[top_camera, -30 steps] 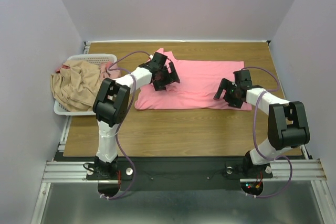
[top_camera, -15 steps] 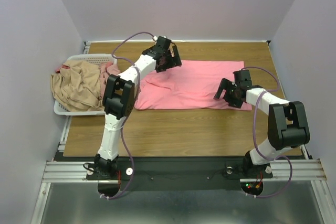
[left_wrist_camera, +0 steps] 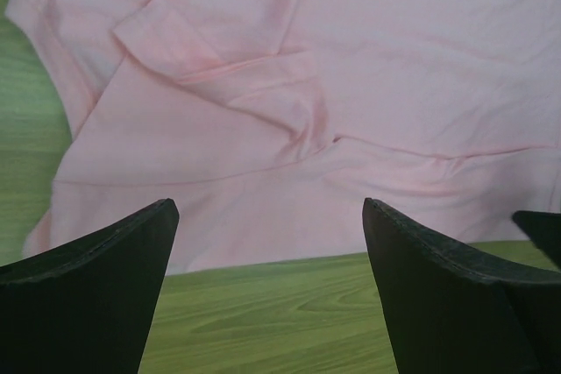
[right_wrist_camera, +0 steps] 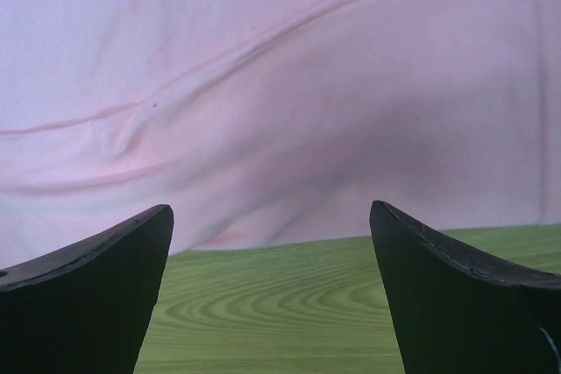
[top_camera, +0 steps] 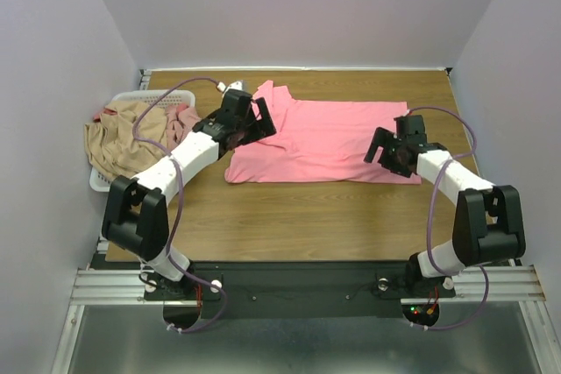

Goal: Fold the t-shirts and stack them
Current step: Fold the tshirt

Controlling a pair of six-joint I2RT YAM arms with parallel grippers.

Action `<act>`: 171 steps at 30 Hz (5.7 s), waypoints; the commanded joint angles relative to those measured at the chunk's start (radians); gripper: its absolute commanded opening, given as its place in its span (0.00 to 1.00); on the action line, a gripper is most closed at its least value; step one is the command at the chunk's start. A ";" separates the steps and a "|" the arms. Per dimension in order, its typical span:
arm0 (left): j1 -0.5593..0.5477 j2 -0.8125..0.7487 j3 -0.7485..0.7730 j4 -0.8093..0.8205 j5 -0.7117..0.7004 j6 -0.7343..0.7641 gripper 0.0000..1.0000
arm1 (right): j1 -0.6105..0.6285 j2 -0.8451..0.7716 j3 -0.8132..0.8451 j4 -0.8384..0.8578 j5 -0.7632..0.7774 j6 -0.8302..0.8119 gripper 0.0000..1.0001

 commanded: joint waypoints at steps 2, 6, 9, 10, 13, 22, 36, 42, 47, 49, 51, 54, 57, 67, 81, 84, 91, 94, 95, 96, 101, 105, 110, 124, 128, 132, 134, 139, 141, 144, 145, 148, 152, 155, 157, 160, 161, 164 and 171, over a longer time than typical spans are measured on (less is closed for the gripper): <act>0.018 0.063 -0.115 0.085 0.036 -0.021 0.98 | -0.012 -0.014 0.018 -0.014 0.117 -0.005 1.00; 0.047 0.106 -0.160 0.116 0.090 -0.029 0.98 | -0.018 0.064 0.029 -0.013 0.109 -0.001 1.00; 0.053 0.124 -0.198 0.147 0.098 -0.042 0.98 | -0.019 0.118 0.049 -0.013 0.109 0.013 1.00; 0.056 0.126 -0.229 0.152 0.099 -0.055 0.98 | -0.019 0.139 0.049 -0.013 0.105 0.019 1.00; 0.071 0.118 -0.301 0.170 0.095 -0.069 0.98 | -0.019 0.133 0.015 -0.016 0.129 0.044 1.00; 0.097 -0.006 -0.497 0.120 0.049 -0.121 0.98 | -0.019 -0.046 -0.209 -0.063 0.100 0.139 1.00; 0.093 -0.439 -0.563 -0.249 -0.065 -0.320 0.99 | -0.019 -0.354 -0.277 -0.252 0.111 0.257 1.00; 0.088 -0.417 -0.390 -0.256 -0.083 -0.233 0.99 | -0.019 -0.385 -0.116 -0.284 0.100 0.159 1.00; 0.077 -0.249 -0.081 -0.201 -0.105 -0.067 0.99 | -0.021 -0.276 0.081 -0.284 0.169 0.108 1.00; 0.077 -0.126 0.059 -0.149 -0.070 0.062 0.98 | -0.019 -0.197 0.138 -0.284 0.198 0.087 1.00; 0.077 0.015 0.210 -0.093 -0.016 0.185 0.99 | -0.021 -0.116 0.211 -0.284 0.239 0.071 1.00; 0.077 0.228 0.402 -0.127 0.004 0.282 0.98 | -0.021 -0.039 0.273 -0.284 0.276 0.058 1.00; 0.079 0.447 0.677 -0.232 0.015 0.361 0.98 | -0.028 0.041 0.354 -0.283 0.305 0.085 1.00; 0.088 0.845 1.106 -0.369 -0.016 0.404 0.78 | -0.053 0.185 0.455 -0.283 0.313 0.041 1.00; 0.119 0.962 1.077 -0.280 0.064 0.375 0.53 | -0.088 0.319 0.540 -0.280 0.309 0.021 1.00; 0.128 0.973 1.089 -0.264 0.055 0.370 0.52 | -0.088 0.327 0.543 -0.280 0.321 0.018 1.00; 0.133 1.015 1.109 -0.215 0.084 0.355 0.51 | -0.090 0.377 0.570 -0.278 0.313 0.015 1.00; 0.133 1.032 1.135 -0.217 0.082 0.362 0.47 | -0.093 0.405 0.589 -0.278 0.321 0.008 1.00; 0.133 1.031 1.136 -0.213 0.076 0.367 0.43 | -0.094 0.409 0.593 -0.278 0.319 0.007 1.00; 0.131 1.028 1.136 -0.212 0.069 0.372 0.42 | -0.094 0.417 0.603 -0.278 0.318 0.008 1.00; 0.122 1.003 1.098 -0.221 -0.011 0.396 0.22 | -0.094 0.449 0.633 -0.280 0.333 0.004 1.00; 0.111 0.966 1.057 -0.217 -0.054 0.412 0.00 | -0.094 0.489 0.687 -0.278 0.368 -0.001 1.00; 0.100 0.946 1.041 -0.194 -0.040 0.430 0.00 | -0.116 0.544 0.779 -0.278 0.381 -0.028 0.99; 0.077 0.801 0.920 -0.078 -0.085 0.444 0.00 | -0.159 0.702 0.909 -0.278 0.339 -0.067 0.98; 0.077 0.799 0.903 -0.071 -0.079 0.451 0.00 | -0.160 0.753 0.945 -0.278 0.344 -0.074 0.92; 0.076 0.796 0.888 -0.068 -0.079 0.458 0.00 | -0.160 0.767 0.931 -0.278 0.318 -0.079 0.77; 0.076 0.795 0.880 -0.066 -0.079 0.458 0.00 | -0.160 0.758 0.917 -0.277 0.310 -0.073 0.67; 0.074 0.776 0.859 -0.055 -0.065 0.456 0.00 | -0.160 0.745 0.894 -0.275 0.321 -0.071 0.43; 0.074 0.767 0.843 -0.048 -0.059 0.454 0.00 | -0.160 0.733 0.879 -0.275 0.330 -0.067 0.38; 0.073 0.756 0.828 -0.046 -0.053 0.456 0.00 | -0.160 0.712 0.856 -0.273 0.339 -0.068 0.38; 0.073 0.755 0.825 -0.046 -0.054 0.458 0.00 | -0.160 0.707 0.851 -0.273 0.345 -0.068 0.38; 0.071 0.735 0.799 -0.037 -0.054 0.456 0.00 | -0.160 0.707 0.851 -0.273 0.358 -0.081 0.33; 0.070 0.712 0.771 -0.026 -0.048 0.454 0.00 | -0.160 0.712 0.859 -0.273 0.367 -0.082 0.15; 0.068 0.700 0.756 -0.017 -0.034 0.470 0.00 | -0.160 0.710 0.868 -0.273 0.378 -0.088 0.01; 0.068 0.698 0.759 -0.020 -0.033 0.479 0.00 | -0.160 0.701 0.865 -0.272 0.379 -0.088 0.00; 0.067 0.673 0.730 -0.016 -0.022 0.482 0.00 | -0.160 0.667 0.839 -0.269 0.361 -0.085 0.00; 0.067 0.664 0.716 -0.009 -0.019 0.482 0.00 | -0.160 0.657 0.830 -0.267 0.355 -0.087 0.01; 0.059 0.603 0.600 0.036 -0.020 0.481 0.00 | -0.160 0.600 0.784 -0.254 0.321 -0.087 0.00; 0.045 0.447 0.393 0.127 -0.011 0.458 0.00 | -0.159 0.493 0.661 -0.235 0.310 -0.065 0.01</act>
